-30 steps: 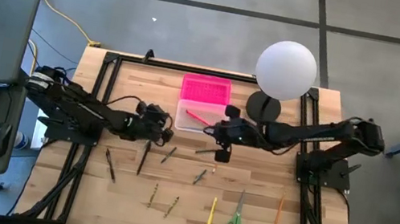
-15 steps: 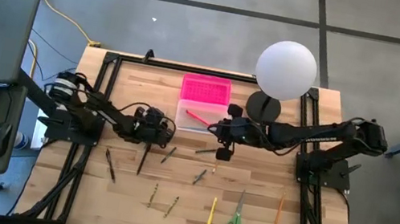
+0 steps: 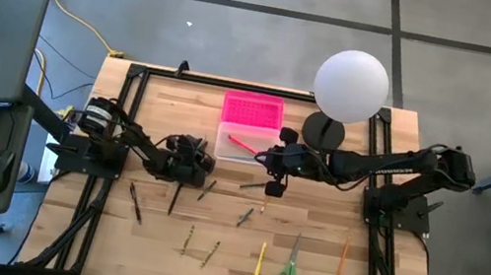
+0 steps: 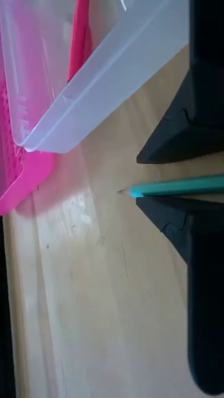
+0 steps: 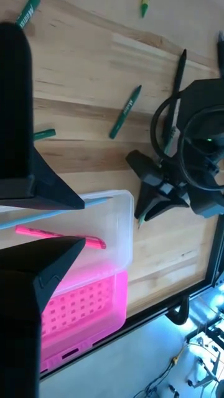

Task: Pick & place school supplies into a supply box
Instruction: Put the light blue pencil into the transparent supply box

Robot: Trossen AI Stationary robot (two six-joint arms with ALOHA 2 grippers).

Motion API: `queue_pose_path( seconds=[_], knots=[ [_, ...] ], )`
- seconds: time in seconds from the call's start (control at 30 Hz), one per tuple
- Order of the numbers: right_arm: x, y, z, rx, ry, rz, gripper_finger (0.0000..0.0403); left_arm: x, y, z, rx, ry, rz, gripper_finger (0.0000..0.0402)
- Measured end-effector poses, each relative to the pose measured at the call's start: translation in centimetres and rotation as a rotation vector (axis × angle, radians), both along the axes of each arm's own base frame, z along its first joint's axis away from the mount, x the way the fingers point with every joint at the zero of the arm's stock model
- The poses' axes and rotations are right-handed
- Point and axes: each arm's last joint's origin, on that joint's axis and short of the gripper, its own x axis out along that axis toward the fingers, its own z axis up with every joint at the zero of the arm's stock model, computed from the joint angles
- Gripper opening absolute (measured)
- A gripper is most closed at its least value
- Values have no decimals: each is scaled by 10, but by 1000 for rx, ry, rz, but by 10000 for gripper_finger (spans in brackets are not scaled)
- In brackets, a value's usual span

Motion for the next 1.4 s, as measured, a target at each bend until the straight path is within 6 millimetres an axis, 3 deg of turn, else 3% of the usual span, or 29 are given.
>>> queue_pose_path(
  seconds=[0.2, 0.4, 0.73, 1.17, 1.4],
  knots=[
    [0, 0, 0, 0, 0, 0, 59, -1, 0, -3, 0, -39, 34, 104],
    [0, 0, 0, 0, 0, 0, 59, -2, 0, -4, 16, -30, 37, 32],
    [0, 0, 0, 0, 0, 1, 59, 3, 0, 1, 32, -15, -4, 30],
    [0, 0, 1, 0, -4, 1, 59, 7, -2, 66, 16, 29, -182, 33],
    [1, 0, 1, 0, -9, 2, 59, 13, -5, 104, 23, -7, -421, 34]
  ],
)
